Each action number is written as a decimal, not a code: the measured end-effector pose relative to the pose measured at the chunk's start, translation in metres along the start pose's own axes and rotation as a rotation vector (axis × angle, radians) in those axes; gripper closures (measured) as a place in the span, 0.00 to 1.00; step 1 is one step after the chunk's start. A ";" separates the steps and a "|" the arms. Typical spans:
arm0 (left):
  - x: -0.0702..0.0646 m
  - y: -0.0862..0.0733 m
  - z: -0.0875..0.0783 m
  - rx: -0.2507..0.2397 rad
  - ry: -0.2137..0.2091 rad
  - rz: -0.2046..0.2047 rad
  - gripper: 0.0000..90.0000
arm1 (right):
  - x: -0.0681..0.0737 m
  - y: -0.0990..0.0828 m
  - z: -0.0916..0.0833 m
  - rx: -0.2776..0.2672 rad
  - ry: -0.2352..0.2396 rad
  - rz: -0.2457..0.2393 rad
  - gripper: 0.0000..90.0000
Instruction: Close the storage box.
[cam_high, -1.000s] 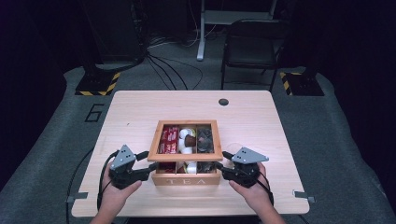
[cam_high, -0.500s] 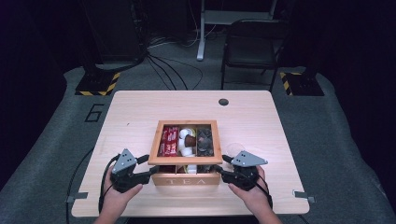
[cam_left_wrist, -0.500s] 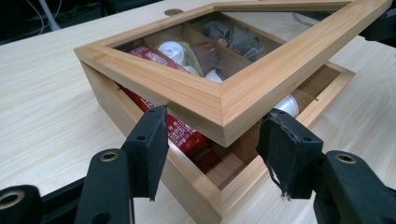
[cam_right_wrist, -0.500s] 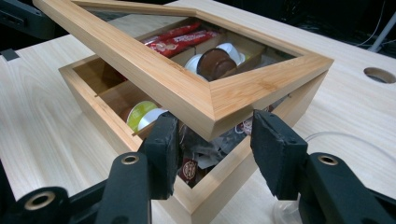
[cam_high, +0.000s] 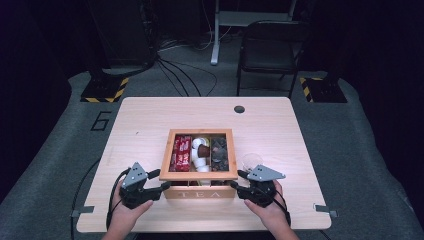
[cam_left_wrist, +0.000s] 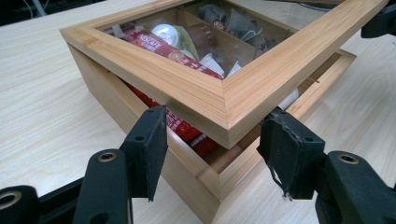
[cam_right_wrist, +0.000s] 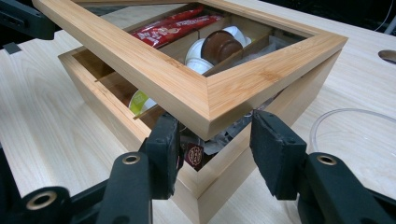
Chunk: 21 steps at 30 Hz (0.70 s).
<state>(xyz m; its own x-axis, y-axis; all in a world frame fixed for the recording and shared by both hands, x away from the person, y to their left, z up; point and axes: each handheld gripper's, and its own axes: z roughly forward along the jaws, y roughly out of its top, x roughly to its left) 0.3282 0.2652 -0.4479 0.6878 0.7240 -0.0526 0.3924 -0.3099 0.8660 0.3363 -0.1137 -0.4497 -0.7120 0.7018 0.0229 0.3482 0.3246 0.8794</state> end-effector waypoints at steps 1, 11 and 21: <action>0.001 0.000 0.000 0.001 -0.003 -0.004 0.47 | 0.000 0.000 0.000 0.002 0.001 -0.004 0.59; 0.001 -0.004 0.005 0.043 -0.026 -0.008 0.47 | 0.002 -0.005 0.004 0.034 0.012 0.001 0.59; 0.000 -0.006 0.009 0.076 -0.028 -0.008 0.47 | 0.003 -0.008 0.008 0.059 0.019 -0.007 0.59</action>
<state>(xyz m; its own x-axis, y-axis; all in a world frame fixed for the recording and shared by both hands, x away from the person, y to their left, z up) 0.3309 0.2614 -0.4574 0.7004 0.7099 -0.0742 0.4428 -0.3506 0.8252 0.3364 -0.1096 -0.4602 -0.7257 0.6875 0.0260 0.3781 0.3669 0.8500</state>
